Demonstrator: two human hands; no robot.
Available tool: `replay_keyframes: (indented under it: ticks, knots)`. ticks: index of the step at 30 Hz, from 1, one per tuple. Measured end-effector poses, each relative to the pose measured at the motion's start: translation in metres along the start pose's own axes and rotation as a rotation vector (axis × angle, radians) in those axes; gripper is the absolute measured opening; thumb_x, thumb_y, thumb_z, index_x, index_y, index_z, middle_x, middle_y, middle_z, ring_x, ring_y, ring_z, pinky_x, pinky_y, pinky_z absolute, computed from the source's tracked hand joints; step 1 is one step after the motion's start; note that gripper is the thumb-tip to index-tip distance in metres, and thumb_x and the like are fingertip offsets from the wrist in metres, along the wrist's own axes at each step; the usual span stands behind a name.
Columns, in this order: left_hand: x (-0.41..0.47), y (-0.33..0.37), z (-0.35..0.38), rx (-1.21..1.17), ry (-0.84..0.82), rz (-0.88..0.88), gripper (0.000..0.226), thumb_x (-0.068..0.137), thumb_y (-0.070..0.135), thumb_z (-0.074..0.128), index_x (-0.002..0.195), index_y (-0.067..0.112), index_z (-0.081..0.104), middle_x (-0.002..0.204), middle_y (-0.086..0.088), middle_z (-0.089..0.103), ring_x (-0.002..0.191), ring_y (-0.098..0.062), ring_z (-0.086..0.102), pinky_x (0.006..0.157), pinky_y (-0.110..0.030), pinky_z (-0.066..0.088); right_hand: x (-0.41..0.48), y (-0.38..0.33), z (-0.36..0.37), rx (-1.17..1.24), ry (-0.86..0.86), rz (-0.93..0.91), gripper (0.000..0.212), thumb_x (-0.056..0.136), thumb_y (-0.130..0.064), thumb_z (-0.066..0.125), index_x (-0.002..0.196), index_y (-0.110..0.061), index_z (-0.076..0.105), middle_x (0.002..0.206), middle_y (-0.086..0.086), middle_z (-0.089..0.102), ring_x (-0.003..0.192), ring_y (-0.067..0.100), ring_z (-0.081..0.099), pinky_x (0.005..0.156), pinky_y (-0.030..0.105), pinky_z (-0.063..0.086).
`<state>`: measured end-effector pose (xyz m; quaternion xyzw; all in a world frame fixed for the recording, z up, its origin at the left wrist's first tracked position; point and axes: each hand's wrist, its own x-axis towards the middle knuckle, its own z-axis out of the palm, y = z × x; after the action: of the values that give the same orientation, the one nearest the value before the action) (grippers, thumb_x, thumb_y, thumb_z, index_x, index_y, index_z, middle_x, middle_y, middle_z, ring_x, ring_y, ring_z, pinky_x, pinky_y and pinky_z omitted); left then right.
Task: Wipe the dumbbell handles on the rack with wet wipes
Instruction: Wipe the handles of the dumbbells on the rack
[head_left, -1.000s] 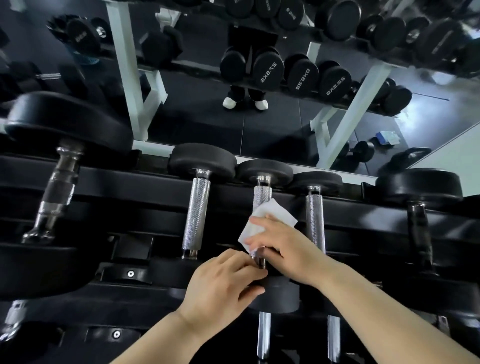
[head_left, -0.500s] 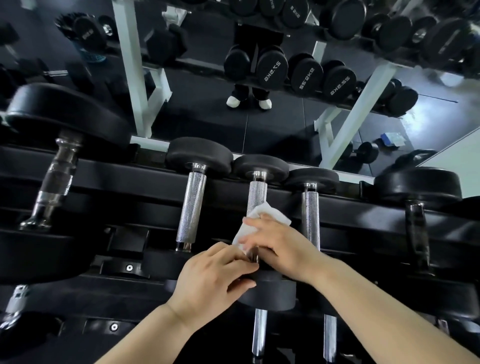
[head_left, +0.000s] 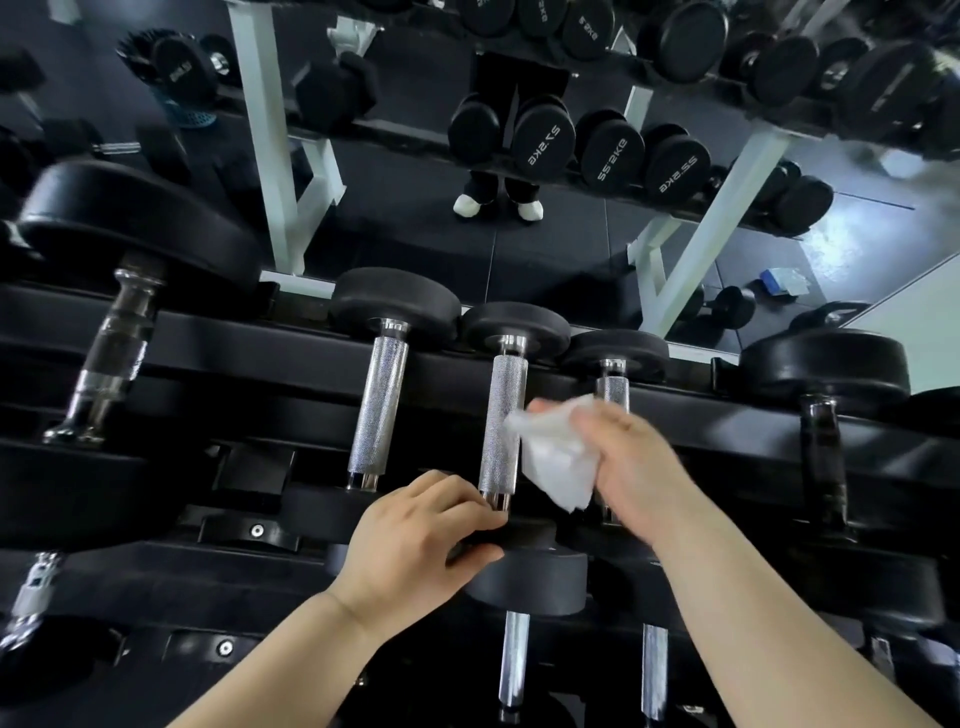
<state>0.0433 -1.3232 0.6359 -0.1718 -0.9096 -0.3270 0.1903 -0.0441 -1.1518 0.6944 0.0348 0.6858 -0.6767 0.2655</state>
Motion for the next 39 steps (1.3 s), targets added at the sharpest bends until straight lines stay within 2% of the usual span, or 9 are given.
replay_keyframes:
  ticks: [2, 4, 7, 11, 16, 23, 28, 33, 39]
  knots:
    - [0.0, 0.0, 0.0, 0.001, -0.009, -0.007, 0.016, 0.071, 0.039, 0.057, 0.086, 0.032, 0.059, 0.075, 0.013, 0.063, 0.075, -0.001, 0.05, 0.061, -0.015, 0.041, 0.015, 0.0, -0.01, 0.379, 0.367, 0.126, 0.017, 0.092, -0.009, 0.046, 0.092, -0.008, 0.062, 0.084, 0.005, 0.067, 0.075, 0.018, 0.063, 0.082, 0.034, 0.047]
    - [0.0, 0.001, 0.0, 0.003, -0.015, -0.014, 0.018, 0.071, 0.039, 0.057, 0.081, 0.027, 0.067, 0.074, 0.013, 0.064, 0.075, -0.002, 0.05, 0.061, -0.015, 0.041, 0.031, 0.002, -0.009, 0.371, 0.507, 0.197, 0.011, 0.092, -0.009, 0.047, 0.096, -0.007, 0.057, 0.084, 0.007, 0.059, 0.068, 0.017, 0.056, 0.075, 0.032, 0.046]
    - [0.0, 0.001, -0.001, 0.026, -0.018, -0.017, 0.023, 0.071, 0.04, 0.057, 0.077, 0.024, 0.071, 0.074, 0.013, 0.063, 0.074, -0.002, 0.05, 0.058, -0.017, 0.042, 0.043, 0.004, 0.009, 0.367, 0.424, 0.242, 0.011, 0.092, -0.011, 0.047, 0.1, -0.006, 0.054, 0.079, 0.007, 0.058, 0.068, 0.016, 0.055, 0.074, 0.03, 0.046]
    - [-0.001, 0.002, -0.001, 0.032, -0.015, -0.01, 0.023, 0.071, 0.04, 0.057, 0.077, 0.024, 0.071, 0.074, 0.013, 0.062, 0.075, -0.002, 0.05, 0.059, -0.016, 0.041, 0.037, 0.009, 0.028, 0.36, 0.273, 0.226, 0.02, 0.091, -0.002, 0.045, 0.078, -0.01, 0.057, 0.064, 0.002, 0.062, 0.062, 0.014, 0.057, 0.065, 0.026, 0.047]
    - [0.0, 0.002, 0.0, 0.004, 0.003, -0.015, 0.017, 0.07, 0.039, 0.057, 0.082, 0.029, 0.064, 0.074, 0.013, 0.063, 0.074, -0.002, 0.05, 0.061, -0.016, 0.04, 0.027, 0.022, 0.025, 0.209, 0.258, 0.341, 0.024, 0.089, 0.006, 0.04, 0.072, -0.008, 0.05, 0.068, 0.009, 0.05, 0.062, 0.019, 0.05, 0.062, 0.029, 0.043]
    - [0.0, 0.002, -0.003, 0.027, -0.038, -0.025, 0.024, 0.072, 0.041, 0.056, 0.079, 0.024, 0.072, 0.075, 0.013, 0.064, 0.075, -0.002, 0.051, 0.055, -0.016, 0.043, 0.051, 0.006, 0.032, 0.168, 0.368, 0.24, 0.017, 0.089, -0.002, 0.044, 0.083, -0.012, 0.056, 0.076, 0.004, 0.055, 0.076, 0.019, 0.053, 0.08, 0.034, 0.046]
    - [-0.001, 0.002, -0.002, 0.006, -0.029, -0.019, 0.021, 0.07, 0.039, 0.057, 0.077, 0.025, 0.071, 0.074, 0.013, 0.063, 0.074, -0.001, 0.051, 0.056, -0.015, 0.042, 0.024, 0.02, 0.026, 0.033, 0.185, 0.352, 0.026, 0.09, 0.006, 0.038, 0.076, -0.01, 0.052, 0.073, 0.007, 0.055, 0.065, 0.019, 0.053, 0.064, 0.03, 0.045]
    - [0.0, 0.002, -0.003, 0.013, -0.036, -0.019, 0.023, 0.071, 0.04, 0.056, 0.077, 0.024, 0.073, 0.074, 0.013, 0.064, 0.075, -0.002, 0.051, 0.055, -0.014, 0.042, 0.049, -0.001, 0.029, 0.166, 0.379, 0.218, 0.024, 0.091, 0.002, 0.039, 0.075, -0.012, 0.05, 0.074, 0.006, 0.053, 0.066, 0.018, 0.052, 0.069, 0.032, 0.045]
    - [0.001, 0.003, -0.003, 0.007, -0.032, -0.016, 0.023, 0.07, 0.039, 0.056, 0.077, 0.024, 0.073, 0.073, 0.013, 0.064, 0.074, -0.001, 0.05, 0.055, -0.015, 0.041, 0.021, 0.019, 0.028, 0.076, 0.27, 0.233, 0.023, 0.089, 0.004, 0.043, 0.075, -0.011, 0.054, 0.072, 0.005, 0.057, 0.064, 0.016, 0.058, 0.064, 0.028, 0.049]
